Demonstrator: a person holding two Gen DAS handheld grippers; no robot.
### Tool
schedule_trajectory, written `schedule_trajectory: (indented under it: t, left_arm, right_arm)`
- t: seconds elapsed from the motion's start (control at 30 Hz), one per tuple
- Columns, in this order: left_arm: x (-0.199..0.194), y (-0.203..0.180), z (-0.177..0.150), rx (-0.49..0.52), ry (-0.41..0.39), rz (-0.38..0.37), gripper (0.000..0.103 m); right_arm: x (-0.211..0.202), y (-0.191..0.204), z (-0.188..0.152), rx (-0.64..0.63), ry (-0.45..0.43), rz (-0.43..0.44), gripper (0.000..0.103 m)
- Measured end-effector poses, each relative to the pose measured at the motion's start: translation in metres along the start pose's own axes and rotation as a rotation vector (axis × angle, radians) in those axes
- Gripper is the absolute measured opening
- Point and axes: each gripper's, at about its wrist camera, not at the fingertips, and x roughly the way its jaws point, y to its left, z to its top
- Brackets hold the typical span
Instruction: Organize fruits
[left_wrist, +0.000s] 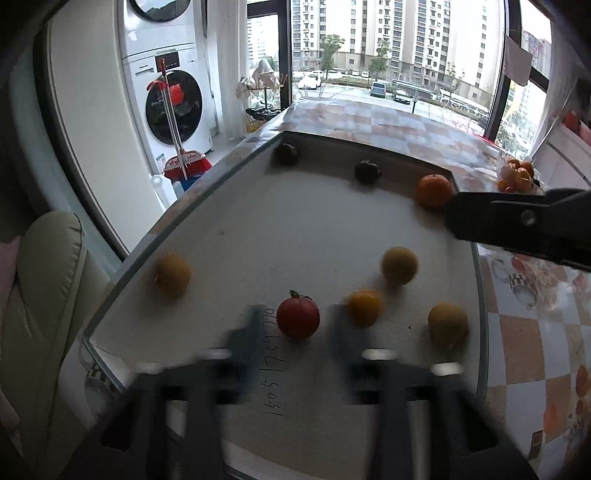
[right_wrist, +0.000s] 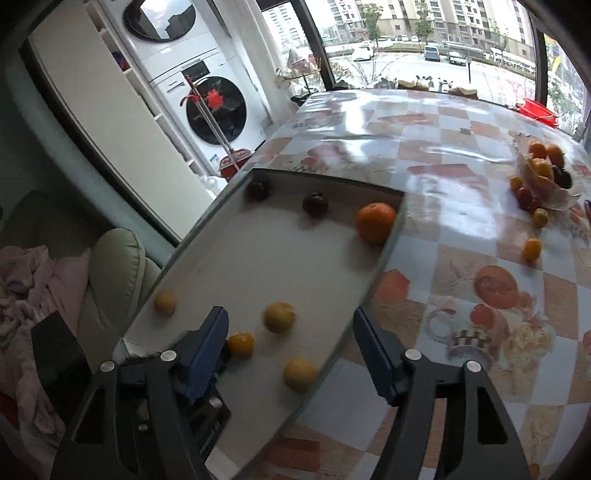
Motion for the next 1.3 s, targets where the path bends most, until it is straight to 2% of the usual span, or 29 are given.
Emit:
schedule_trajectory:
  t: [0.03,0.07,0.13,0.27,0.33,0.4,0.57,0.67,0.73,0.8,0.97,1.3]
  left_arm:
    - [-0.003,0.001,0.0,-0.014,-0.02,0.005,0.088]
    - [-0.008,0.003,0.0,-0.028,-0.04,-0.006,0.09]
    - [-0.013,0.001,0.002,-0.038,-0.046,-0.037,0.09]
    - [-0.02,-0.013,0.006,-0.002,-0.048,-0.044,0.09]
    - [-0.028,-0.024,0.006,0.02,-0.055,-0.068,0.09]
    - [-0.034,-0.038,0.007,0.049,-0.06,-0.097,0.09]
    - [-0.053,-0.086,0.002,0.173,-0.094,-0.159,0.09]
    - [-0.054,-0.11,-0.002,0.221,-0.068,-0.203,0.09]
    - [-0.051,-0.127,-0.007,0.257,-0.043,-0.224,0.09]
    - [-0.048,-0.142,-0.011,0.297,-0.022,-0.22,0.09]
    - [-0.048,-0.163,-0.02,0.346,-0.003,-0.226,0.09]
    - [-0.023,-0.179,-0.019,0.324,0.057,-0.174,0.09]
  right_arm:
    - [-0.002,-0.003,0.0,0.002,-0.001,-0.011,0.08]
    - [-0.004,-0.008,-0.001,0.008,-0.003,-0.022,0.081]
    - [-0.01,-0.023,-0.005,0.037,-0.01,-0.042,0.082]
    - [-0.02,-0.062,-0.019,0.131,-0.001,-0.098,0.087]
    - [-0.028,-0.087,-0.029,0.189,-0.008,-0.131,0.093]
    - [-0.033,-0.11,-0.039,0.24,-0.007,-0.178,0.103]
    - [-0.05,-0.154,-0.056,0.316,-0.007,-0.28,0.103]
    - [-0.06,-0.17,-0.066,0.311,-0.018,-0.345,0.103]
    - [-0.065,-0.18,-0.072,0.289,-0.013,-0.424,0.103]
    - [-0.07,-0.191,-0.079,0.289,-0.01,-0.461,0.103]
    - [-0.084,-0.214,-0.092,0.337,-0.022,-0.472,0.103]
    - [-0.088,-0.222,-0.1,0.301,-0.04,-0.514,0.103]
